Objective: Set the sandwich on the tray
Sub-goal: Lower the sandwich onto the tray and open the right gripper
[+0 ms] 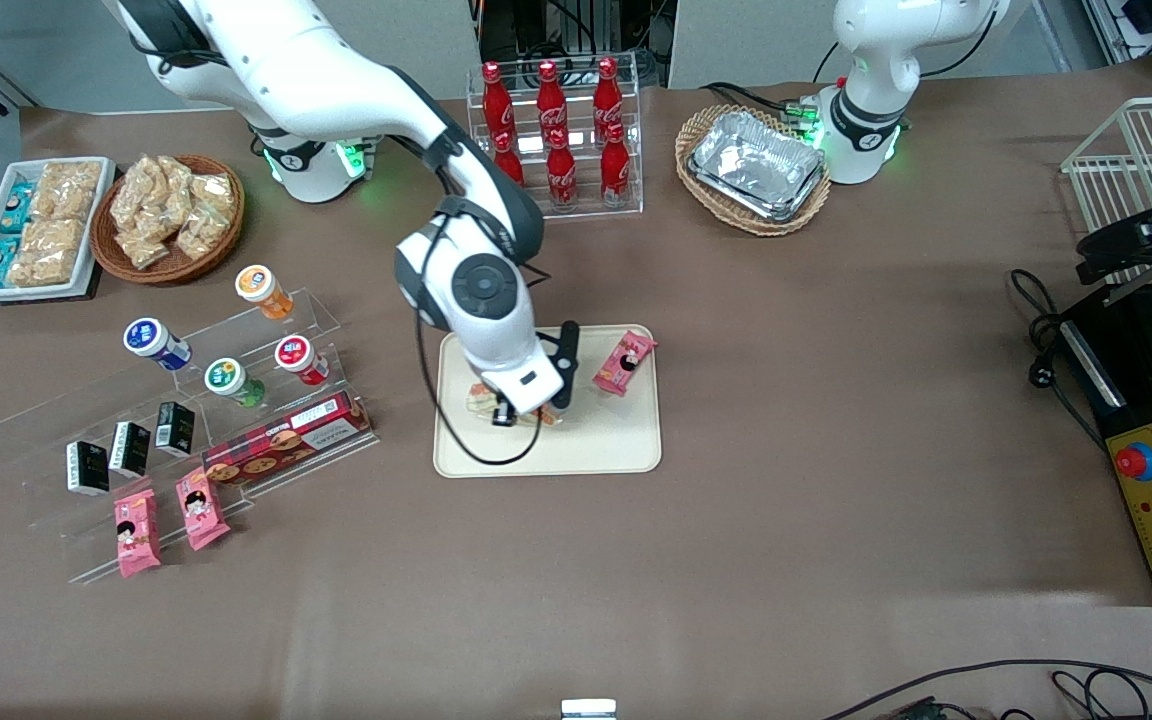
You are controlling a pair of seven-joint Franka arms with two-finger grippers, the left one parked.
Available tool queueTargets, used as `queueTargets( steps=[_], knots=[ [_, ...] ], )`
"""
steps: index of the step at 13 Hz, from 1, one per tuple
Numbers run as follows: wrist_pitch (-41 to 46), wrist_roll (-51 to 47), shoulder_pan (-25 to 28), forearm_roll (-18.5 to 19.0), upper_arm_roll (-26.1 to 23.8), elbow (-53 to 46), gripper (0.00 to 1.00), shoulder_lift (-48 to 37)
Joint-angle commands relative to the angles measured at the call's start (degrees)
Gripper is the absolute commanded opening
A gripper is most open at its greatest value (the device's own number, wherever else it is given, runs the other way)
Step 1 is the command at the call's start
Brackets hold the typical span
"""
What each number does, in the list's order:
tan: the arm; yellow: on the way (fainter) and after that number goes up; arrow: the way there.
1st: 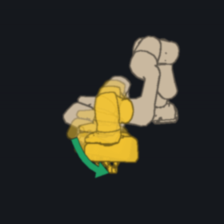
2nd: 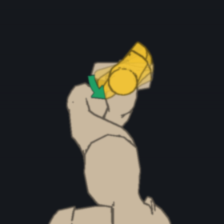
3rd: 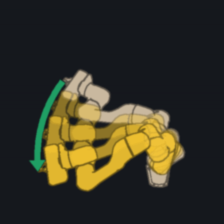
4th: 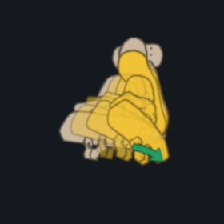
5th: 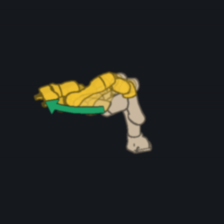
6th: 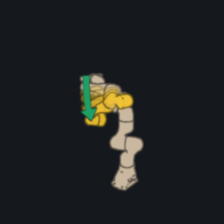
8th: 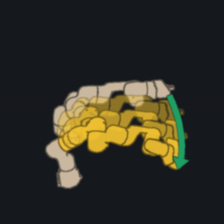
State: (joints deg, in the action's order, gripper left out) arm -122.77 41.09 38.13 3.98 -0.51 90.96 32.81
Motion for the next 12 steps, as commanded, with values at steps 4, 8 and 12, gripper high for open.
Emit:
queueTargets(
  steps=[4,8,12],
  knots=[
    [-5.3,0.9,2.6,7.0,0.7,-2.0,0.36,5.8],
    [-8.6,0.8,1.7,9.0,0.9,-1.9,0.37,6.8],
    [-10.6,0.2,1.1,8.6,1.6,-1.9,0.39,8.7]
  ],
)
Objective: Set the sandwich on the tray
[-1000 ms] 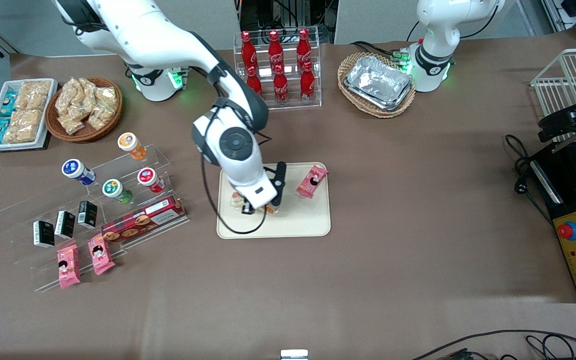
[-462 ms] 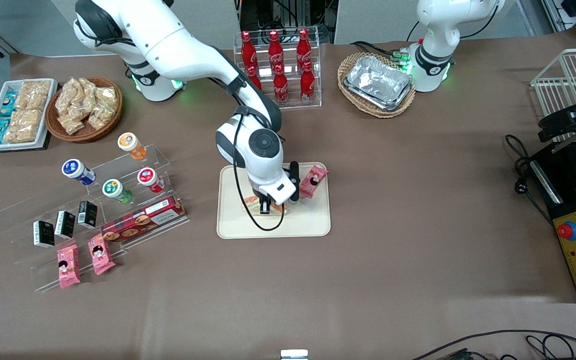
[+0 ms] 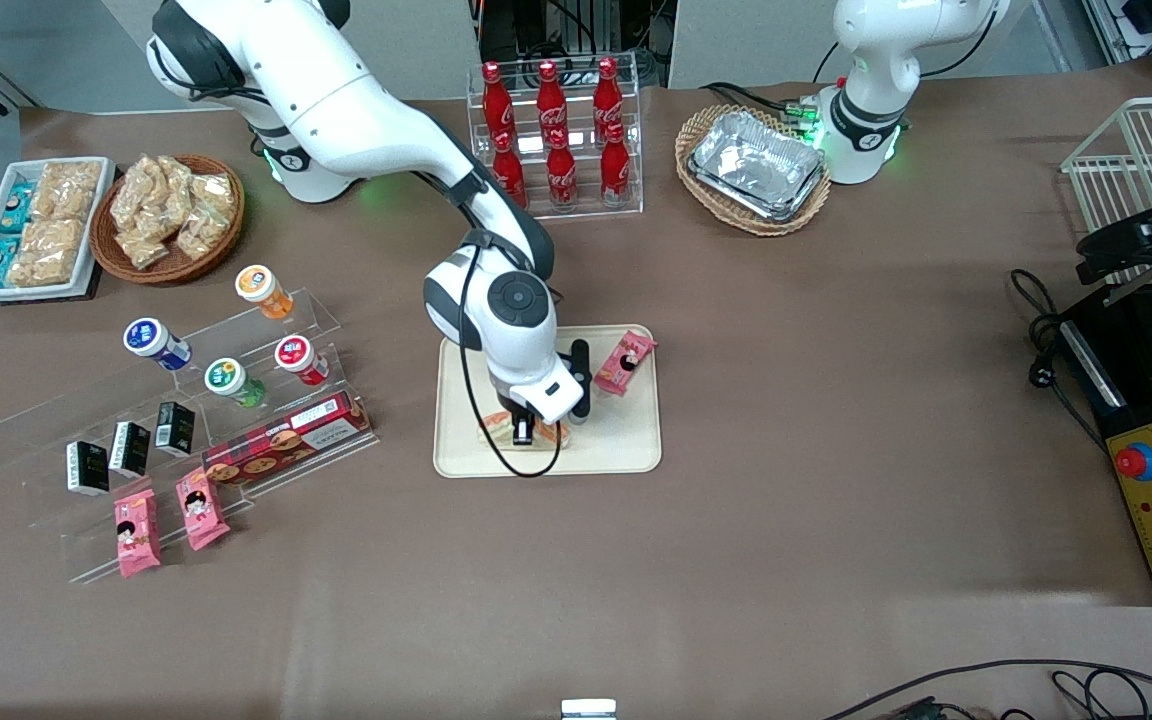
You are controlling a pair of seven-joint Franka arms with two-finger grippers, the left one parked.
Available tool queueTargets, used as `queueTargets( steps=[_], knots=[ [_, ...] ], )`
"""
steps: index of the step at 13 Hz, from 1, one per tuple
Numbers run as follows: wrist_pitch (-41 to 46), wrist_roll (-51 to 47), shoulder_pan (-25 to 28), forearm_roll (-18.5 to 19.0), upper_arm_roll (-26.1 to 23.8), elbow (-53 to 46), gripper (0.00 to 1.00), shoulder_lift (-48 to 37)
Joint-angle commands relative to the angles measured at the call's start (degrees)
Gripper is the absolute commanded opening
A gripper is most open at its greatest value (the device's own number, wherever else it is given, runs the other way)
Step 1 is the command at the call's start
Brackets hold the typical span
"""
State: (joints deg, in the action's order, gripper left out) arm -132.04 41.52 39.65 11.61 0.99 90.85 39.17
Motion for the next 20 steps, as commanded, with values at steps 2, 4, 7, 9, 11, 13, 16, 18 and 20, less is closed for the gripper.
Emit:
queueTargets(
  steps=[2,4,7,9,11,13,16,18,20],
  knots=[
    [-1.3,-0.7,-0.5,0.7,0.1,-1.8,0.69,2.5],
    [-1.0,-1.5,-0.5,-0.8,0.1,-1.9,1.0,2.0],
    [-0.2,-2.6,-2.5,-5.4,0.4,-1.9,1.0,-1.4],
    [2.4,-2.5,-3.7,-9.5,0.4,-1.7,1.0,-5.0],
    [7.0,-4.4,-5.5,-9.7,0.4,-1.1,1.0,-10.0],
    [14.1,-7.0,-8.6,-9.7,0.4,-1.1,1.0,-15.2],
    [21.8,-7.0,-15.8,-9.7,0.4,-1.1,1.0,-20.9],
    [25.0,-7.0,-21.2,-9.7,0.4,-1.0,1.0,-24.8],
    [28.1,-6.4,-26.3,-9.7,0.5,-1.0,1.0,-28.6]
  ],
)
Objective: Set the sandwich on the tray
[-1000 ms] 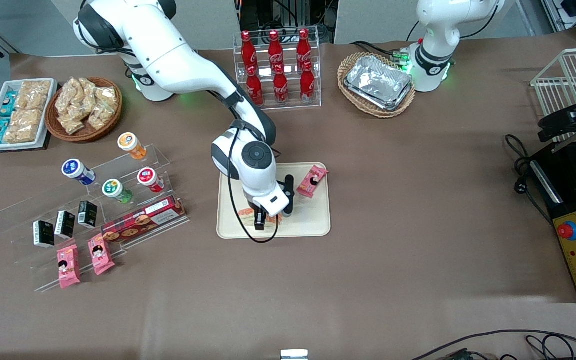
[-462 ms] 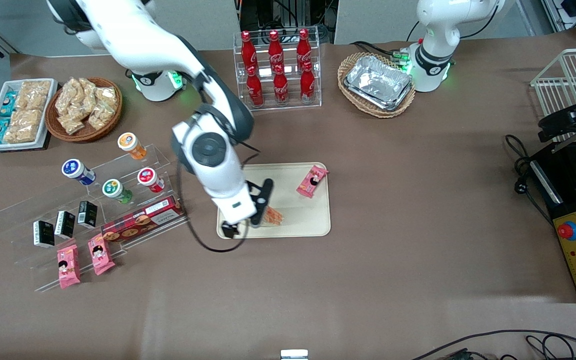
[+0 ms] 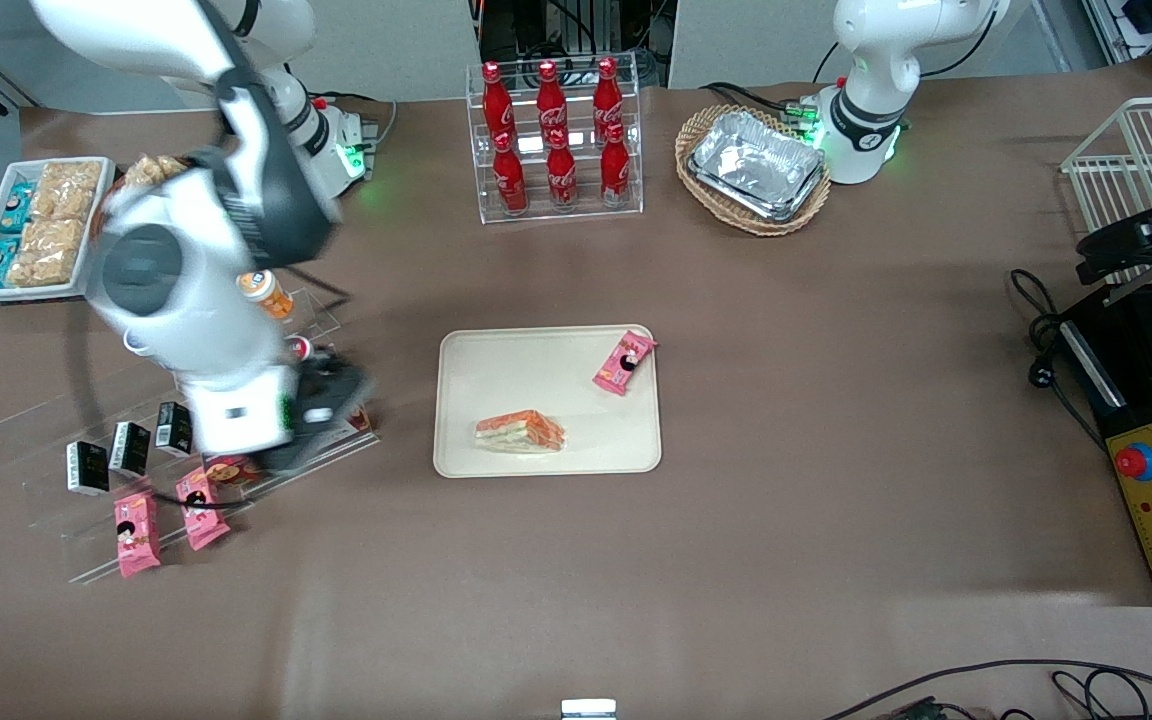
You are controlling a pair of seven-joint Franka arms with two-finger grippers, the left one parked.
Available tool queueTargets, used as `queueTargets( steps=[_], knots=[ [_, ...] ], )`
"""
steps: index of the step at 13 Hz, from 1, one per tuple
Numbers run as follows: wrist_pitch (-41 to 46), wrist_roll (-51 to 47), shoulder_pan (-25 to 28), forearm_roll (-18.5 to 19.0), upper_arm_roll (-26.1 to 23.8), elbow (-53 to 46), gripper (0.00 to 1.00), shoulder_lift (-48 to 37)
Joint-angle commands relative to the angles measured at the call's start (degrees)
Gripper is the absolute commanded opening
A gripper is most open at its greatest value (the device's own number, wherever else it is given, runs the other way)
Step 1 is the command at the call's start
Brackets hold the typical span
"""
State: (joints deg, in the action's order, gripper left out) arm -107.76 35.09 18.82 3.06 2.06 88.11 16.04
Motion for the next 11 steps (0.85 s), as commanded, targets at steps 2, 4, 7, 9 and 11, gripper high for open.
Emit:
queueTargets(
  steps=[2,4,7,9,11],
  knots=[
    [5.5,-0.5,-11.6,-1.0,-0.6,1.6,1.0,-8.0],
    [6.4,-1.2,-16.1,-1.0,-0.6,1.3,1.0,-10.1],
    [8.5,-6.8,-21.0,-1.1,-0.6,0.9,1.0,-12.0],
    [12.5,-10.6,-24.3,-3.2,-0.4,-0.4,1.0,-12.7],
    [16.4,-11.9,-27.0,-4.7,-0.5,-2.0,1.0,-12.9]
  ],
)
